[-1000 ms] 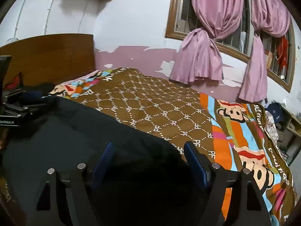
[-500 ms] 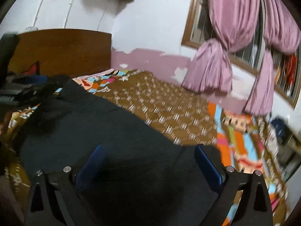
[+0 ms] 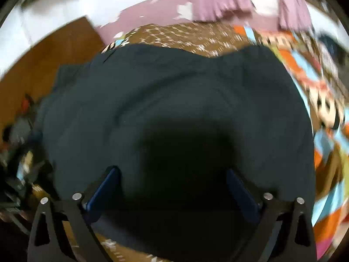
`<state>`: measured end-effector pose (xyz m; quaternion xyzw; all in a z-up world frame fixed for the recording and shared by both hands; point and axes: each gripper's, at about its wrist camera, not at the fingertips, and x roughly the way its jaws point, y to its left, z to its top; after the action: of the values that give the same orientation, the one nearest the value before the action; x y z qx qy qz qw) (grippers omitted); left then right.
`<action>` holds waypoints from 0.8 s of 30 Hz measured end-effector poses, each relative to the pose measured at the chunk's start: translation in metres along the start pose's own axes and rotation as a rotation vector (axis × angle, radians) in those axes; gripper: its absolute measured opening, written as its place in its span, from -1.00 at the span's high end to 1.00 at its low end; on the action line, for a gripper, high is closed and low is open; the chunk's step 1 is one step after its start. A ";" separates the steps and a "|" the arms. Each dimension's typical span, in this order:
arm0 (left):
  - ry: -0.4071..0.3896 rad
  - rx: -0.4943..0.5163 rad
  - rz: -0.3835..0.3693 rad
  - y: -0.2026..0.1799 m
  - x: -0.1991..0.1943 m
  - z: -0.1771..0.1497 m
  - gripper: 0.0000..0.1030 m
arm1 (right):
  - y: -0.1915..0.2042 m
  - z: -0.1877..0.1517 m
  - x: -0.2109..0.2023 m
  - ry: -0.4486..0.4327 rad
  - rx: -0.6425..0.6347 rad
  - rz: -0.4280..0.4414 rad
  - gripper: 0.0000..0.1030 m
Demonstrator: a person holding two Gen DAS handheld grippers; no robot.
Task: Fold large clothes
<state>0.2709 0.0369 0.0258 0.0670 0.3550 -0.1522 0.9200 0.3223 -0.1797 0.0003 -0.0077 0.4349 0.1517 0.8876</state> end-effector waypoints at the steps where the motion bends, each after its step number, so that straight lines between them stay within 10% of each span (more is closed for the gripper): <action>1: 0.012 0.005 0.025 -0.001 0.007 0.000 -0.77 | 0.004 0.002 0.003 -0.019 -0.041 -0.014 -1.00; 24: 0.022 -0.147 0.095 0.077 0.092 0.052 -0.98 | -0.026 0.058 0.068 -0.152 -0.177 0.055 -1.00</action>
<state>0.3933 0.0768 0.0033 0.0178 0.3719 -0.0811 0.9246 0.4131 -0.1783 -0.0191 -0.0627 0.3512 0.2141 0.9093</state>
